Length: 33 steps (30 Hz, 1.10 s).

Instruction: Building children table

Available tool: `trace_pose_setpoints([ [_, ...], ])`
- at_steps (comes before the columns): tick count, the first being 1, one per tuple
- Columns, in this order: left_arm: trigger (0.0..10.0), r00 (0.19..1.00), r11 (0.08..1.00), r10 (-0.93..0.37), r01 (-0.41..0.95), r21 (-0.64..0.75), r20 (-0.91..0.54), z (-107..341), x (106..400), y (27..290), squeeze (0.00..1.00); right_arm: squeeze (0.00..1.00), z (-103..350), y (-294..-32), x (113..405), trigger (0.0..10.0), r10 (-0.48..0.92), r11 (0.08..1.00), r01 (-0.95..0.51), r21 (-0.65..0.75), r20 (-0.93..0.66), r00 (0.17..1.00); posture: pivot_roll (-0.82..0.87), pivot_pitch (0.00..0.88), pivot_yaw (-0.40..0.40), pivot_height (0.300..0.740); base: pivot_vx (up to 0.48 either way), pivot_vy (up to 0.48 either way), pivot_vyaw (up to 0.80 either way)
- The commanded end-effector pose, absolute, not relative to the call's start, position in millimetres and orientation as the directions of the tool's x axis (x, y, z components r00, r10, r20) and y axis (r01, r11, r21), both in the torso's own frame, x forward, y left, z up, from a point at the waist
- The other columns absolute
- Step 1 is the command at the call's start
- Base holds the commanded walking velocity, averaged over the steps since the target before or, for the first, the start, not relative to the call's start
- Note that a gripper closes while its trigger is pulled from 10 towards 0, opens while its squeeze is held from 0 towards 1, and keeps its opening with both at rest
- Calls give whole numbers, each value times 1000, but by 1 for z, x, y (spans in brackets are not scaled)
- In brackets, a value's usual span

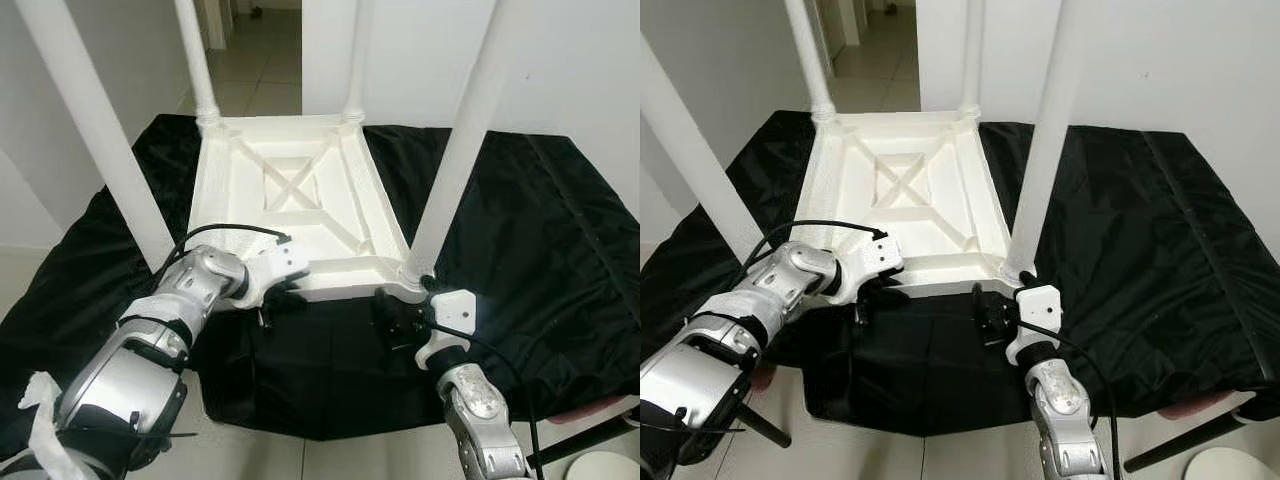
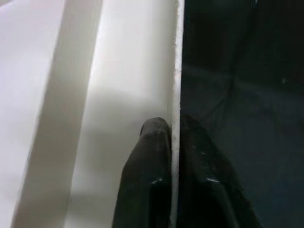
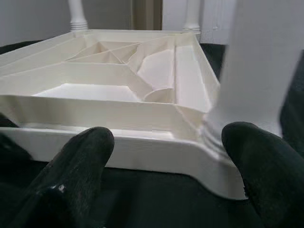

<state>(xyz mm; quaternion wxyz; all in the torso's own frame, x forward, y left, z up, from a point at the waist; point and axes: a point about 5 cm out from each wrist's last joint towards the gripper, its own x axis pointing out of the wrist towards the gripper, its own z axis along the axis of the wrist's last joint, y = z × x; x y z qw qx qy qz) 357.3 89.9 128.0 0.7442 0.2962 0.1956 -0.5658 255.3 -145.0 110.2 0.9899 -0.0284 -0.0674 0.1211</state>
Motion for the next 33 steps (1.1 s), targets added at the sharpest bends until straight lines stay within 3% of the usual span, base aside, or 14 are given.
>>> trace_pose_setpoints([
  [1, 0, 353, 272, -713, 936, 226, -606, 113, 354, 93, 0, 0, 108, -145, 254, 10000, 242, 969, -235, -76, 120, 963, -25, 16, 49, 740, 0, 0, 0],
  [3, 0, 365, 279, -714, 931, 236, -597, 113, 354, 90, 0, 0, 108, -145, 254, 10000, 243, 969, -235, -76, 119, 963, -23, 14, 46, 740, 0, 0, 0],
  [4, 10000, 390, 282, -721, 920, 272, -572, 112, 352, 78, 0, 0, 108, -144, 255, 10000, 246, 968, -238, -76, 120, 962, -15, 11, 41, 740, 0, 0, 0],
  [11, 10000, 459, 322, -744, 883, 342, -485, 112, 346, 50, 0, 0, 110, -142, 260, 10000, 249, 968, -242, -74, 127, 960, -4, 13, 36, 740, 0, 0, 0],
  [12, 10000, 470, 357, -764, 879, 317, -441, 115, 344, 41, 184, 0, 111, -141, 261, 10000, 250, 968, -242, -73, 130, 960, 3, 14, 33, 740, 0, 0, 0],
  [13, 10000, 470, 357, -764, 879, 317, -441, 115, 344, 41, 184, 0, 111, -141, 261, 10000, 250, 968, -242, -73, 130, 960, 3, 14, 33, 740, 0, 0, 0],
  [14, 10000, 469, 383, -790, 880, 280, -395, 119, 343, 34, 1000, 0, 111, -141, 262, 10000, 250, 967, -243, -73, 130, 959, 3, 14, 33, 740, 0, 0, 0],
  [16, 10000, 469, 383, -790, 880, 280, -395, 119, 343, 34, 1000, 0, 111, -141, 262, 10000, 250, 967, -243, -73, 130, 959, 3, 14, 33, 740, 0, 0, 0],
  [18, 10000, 471, 401, -845, 871, 285, -252, 132, 335, 26, 1000, 0, 110, -139, 262, 10000, 252, 967, -245, -72, 129, 959, 4, 21, 33, 740, 0, 0, 0],
  [19, 10000, 471, 401, -845, 871, 285, -252, 132, 335, 26, 1000, 0, 110, -139, 262, 10000, 252, 967, -245, -72, 129, 959, 4, 21, 33, 740, 0, 0, 0],
  [20, 10000, 495, 437, -857, 846, 305, -145, 141, 331, 26, 0, 0, 110, -138, 261, 10000, 250, 968, -242, -72, 129, 960, 7, 26, 32, 740, 0, 0, 0],
  [25, 10000, 529, 523, -847, 811, 263, 54, 158, 318, 34, 0, 0, 109, -136, 261, 10000, 237, 971, -231, -59, 129, 963, 13, 29, 31, 740, 0, 0, 0],
  [33, 10000, 557, 587, -809, 777, 226, 188, 169, 300, 52, 0, 0, 110, -131, 266, 10000, 229, 973, -224, -52, 130, 965, 29, 43, 22, 740, 0, 0, 0],
])
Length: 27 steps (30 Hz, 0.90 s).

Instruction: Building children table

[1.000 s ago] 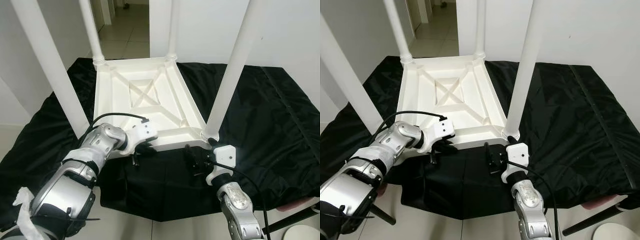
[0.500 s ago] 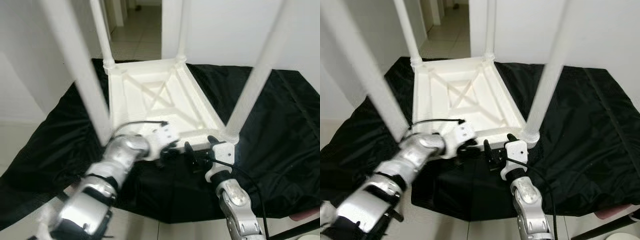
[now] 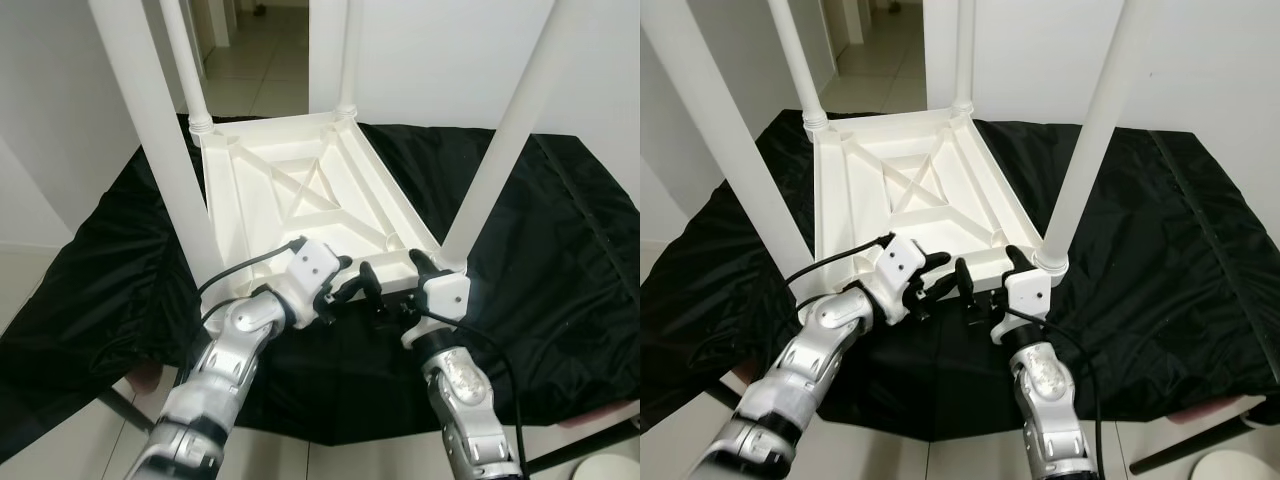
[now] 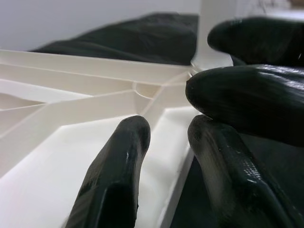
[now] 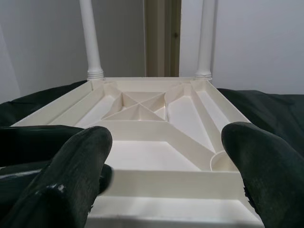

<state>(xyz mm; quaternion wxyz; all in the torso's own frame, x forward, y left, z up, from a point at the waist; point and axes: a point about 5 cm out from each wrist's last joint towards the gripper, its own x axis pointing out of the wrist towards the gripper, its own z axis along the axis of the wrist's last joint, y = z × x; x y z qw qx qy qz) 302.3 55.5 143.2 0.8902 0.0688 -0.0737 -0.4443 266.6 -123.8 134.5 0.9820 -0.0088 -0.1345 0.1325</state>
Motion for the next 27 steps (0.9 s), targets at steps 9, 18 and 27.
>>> trace_pose_setpoints([
  [9, 10000, 652, 699, -715, 674, 239, 252, 171, 256, 97, 0, 0, 111, -133, 276, 10000, 185, 983, -181, -43, 133, 974, 81, 67, 2, 740, 0, 0, 0],
  [18, 10000, 707, 710, -684, 591, 383, 178, 170, 218, 136, 0, 0, 111, -130, 287, 10000, 200, 980, -195, -46, 133, 971, 160, 80, -33, 740, 0, 0, 0],
  [27, 10000, 760, 682, -650, 568, 461, 25, 175, 196, 183, 0, 0, 110, -122, 300, 10000, 178, 984, -177, -19, 127, 976, 232, 64, -58, 740, 0, 0, 0],
])
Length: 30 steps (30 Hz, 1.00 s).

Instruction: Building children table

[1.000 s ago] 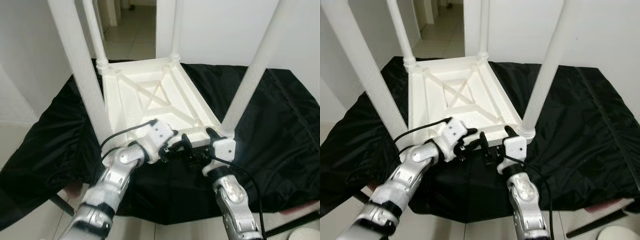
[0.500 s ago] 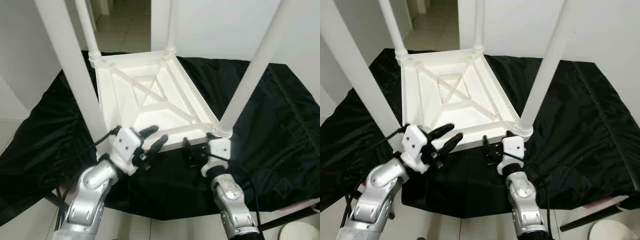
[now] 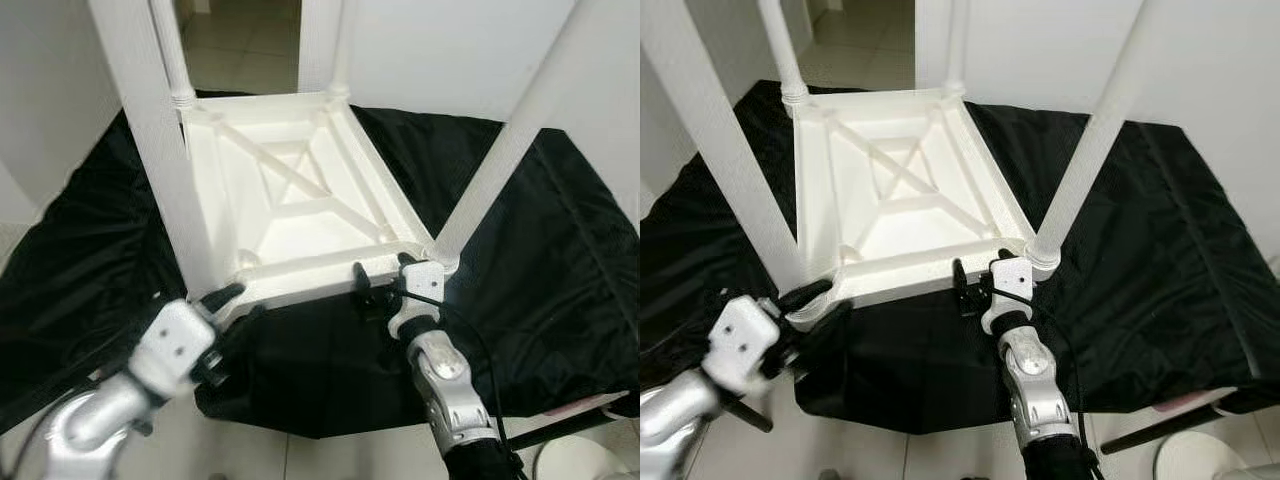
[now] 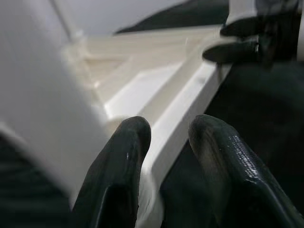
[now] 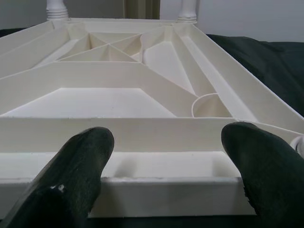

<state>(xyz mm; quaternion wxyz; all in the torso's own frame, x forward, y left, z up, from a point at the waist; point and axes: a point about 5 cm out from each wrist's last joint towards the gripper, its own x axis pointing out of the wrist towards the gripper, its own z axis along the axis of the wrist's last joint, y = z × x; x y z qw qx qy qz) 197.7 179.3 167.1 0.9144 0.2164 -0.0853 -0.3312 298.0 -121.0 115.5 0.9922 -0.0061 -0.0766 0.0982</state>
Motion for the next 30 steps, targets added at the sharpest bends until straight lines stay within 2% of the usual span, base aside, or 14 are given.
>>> trace_pose_setpoints([
  [1, 10000, 760, 682, -650, 568, 461, 25, 175, 196, 183, 0, 0, 110, -122, 300, 10000, 178, 984, -177, -19, 127, 976, 232, 64, -58, 740, 0, 0, 0],
  [7, 10000, 755, 635, -652, 598, 488, -77, 177, 192, 205, 0, 0, 108, -120, 303, 10000, 174, 985, -173, -15, 128, 976, 243, 42, -55, 740, 0, 0, 0],
  [13, 10000, 779, 647, -621, 575, 501, -93, 178, 196, 217, 0, 0, 107, -120, 304, 10000, 169, 986, -169, -12, 127, 977, 244, 34, -54, 740, 0, 0, 0],
  [14, 10000, 839, 702, -541, 490, 517, -60, 184, 208, 241, 0, 0, 105, -120, 304, 10000, 161, 987, -161, -7, 126, 979, 241, 29, -51, 740, 0, 0, 0],
  [16, 10000, 839, 702, -541, 490, 517, -60, 184, 208, 241, 0, 0, 105, -120, 304, 10000, 161, 987, -161, -7, 126, 979, 241, 29, -51, 740, 0, 0, 0],
  [19, 10000, 922, 825, -380, 302, 477, 74, 200, 233, 269, 0, 0, 103, -121, 302, 10000, 141, 990, -144, 10, 125, 982, 238, 26, -52, 740, 0, 0, 0],
  [23, 10000, 935, 863, -330, 244, 441, 129, 207, 244, 274, 0, 0, 102, -121, 301, 10000, 121, 992, -125, 23, 127, 984, 229, 20, -53, 740, 0, 0, 0],
  [26, 10000, 930, 878, -326, 231, 420, 169, 211, 263, 267, 0, 0, 103, -121, 298, 10000, 85, 996, -88, 18, 138, 987, 217, 26, -47, 740, 0, 0, 0],
  [28, 10000, 930, 878, -326, 231, 420, 169, 211, 263, 267, 0, 0, 103, -121, 298, 10000, 85, 996, -88, 18, 138, 987, 217, 26, -47, 740, 0, 0, 0],
  [30, 10000, 912, 890, -349, 251, 382, 216, 213, 287, 248, 0, 0, 105, -127, 295, 10000, 22, 1000, -18, -23, 175, 984, 201, 26, -43, 740, 0, 0, 0],
])
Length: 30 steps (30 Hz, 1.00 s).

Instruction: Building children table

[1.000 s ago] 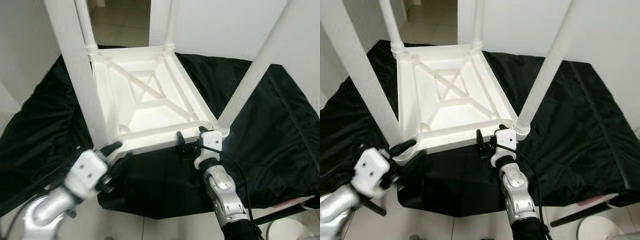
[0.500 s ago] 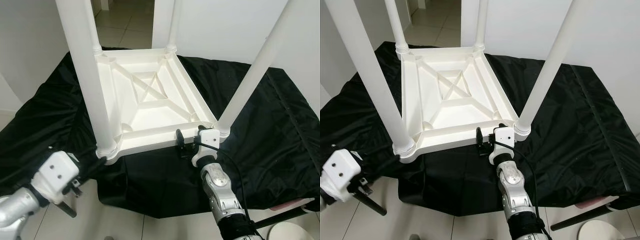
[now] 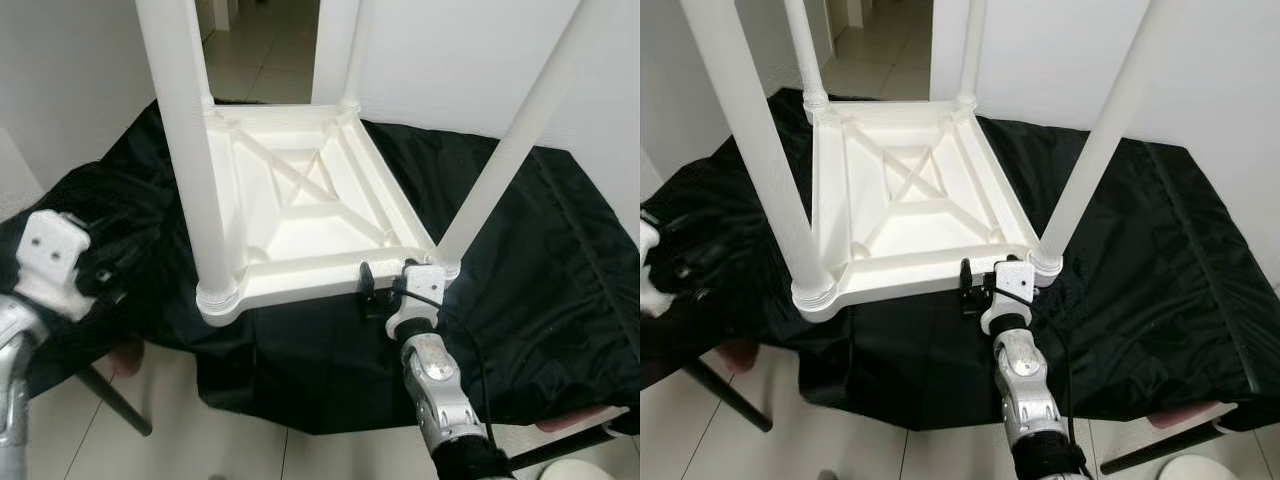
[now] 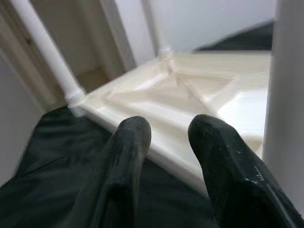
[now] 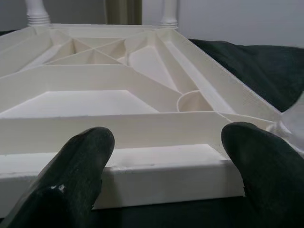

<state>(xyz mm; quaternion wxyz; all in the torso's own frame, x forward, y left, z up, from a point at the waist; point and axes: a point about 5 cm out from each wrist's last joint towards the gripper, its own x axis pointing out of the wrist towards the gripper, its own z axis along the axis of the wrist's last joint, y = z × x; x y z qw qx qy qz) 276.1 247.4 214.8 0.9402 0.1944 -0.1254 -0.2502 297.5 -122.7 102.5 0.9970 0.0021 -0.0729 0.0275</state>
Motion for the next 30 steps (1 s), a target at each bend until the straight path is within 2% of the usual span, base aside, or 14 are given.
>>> trace_pose_setpoints([
  [1, 10000, 912, 890, -349, 251, 382, 216, 213, 287, 248, 0, 0, 105, -127, 295, 10000, 22, 1000, -18, -23, 175, 984, 201, 26, -43, 740, 0, 0, 0],
  [7, 10000, 884, 889, -403, 316, 331, 237, 215, 320, 216, 0, 0, 108, -143, 288, 10000, -110, 994, 114, -6, 201, 973, 143, 42, -24, 740, 0, 0, 0],
  [12, 10000, 853, 878, -455, 381, 290, 255, 214, 327, 194, 0, 0, 106, -153, 283, 10000, -204, 979, 206, 7, 184, 962, 124, 46, -16, 740, 0, 0, 0],
  [15, 10000, 837, 865, -484, 415, 282, 254, 211, 328, 185, 0, 0, 103, -157, 281, 10000, -240, 970, 240, 20, 163, 957, 101, 49, -7, 740, 0, 0, 0],
  [18, 10000, 798, 823, -561, 508, 254, 220, 193, 329, 155, 0, 0, 96, -165, 277, 10000, -321, 946, 312, 90, 98, 942, 70, 52, 7, 740, 0, 0, 0],
  [21, 10000, 788, 811, -579, 529, 249, 209, 188, 328, 148, 0, 0, 95, -167, 277, 10000, -337, 938, 327, 113, 83, 938, 70, 52, 7, 740, 0, 0, 0],
  [25, 10000, 719, 744, -666, 625, 235, 197, 176, 318, 120, 0, 0, 98, -177, 286, 10000, -375, 912, 361, 196, 38, 926, 64, 58, 2, 740, 0, 0, 0],
  [30, 10000, 687, 715, -699, 666, 213, 199, 172, 311, 106, 0, 0, 105, -189, 298, 10000, -399, 889, 383, 251, 14, 917, 66, 64, -6, 740, 0, 0, 0],
])
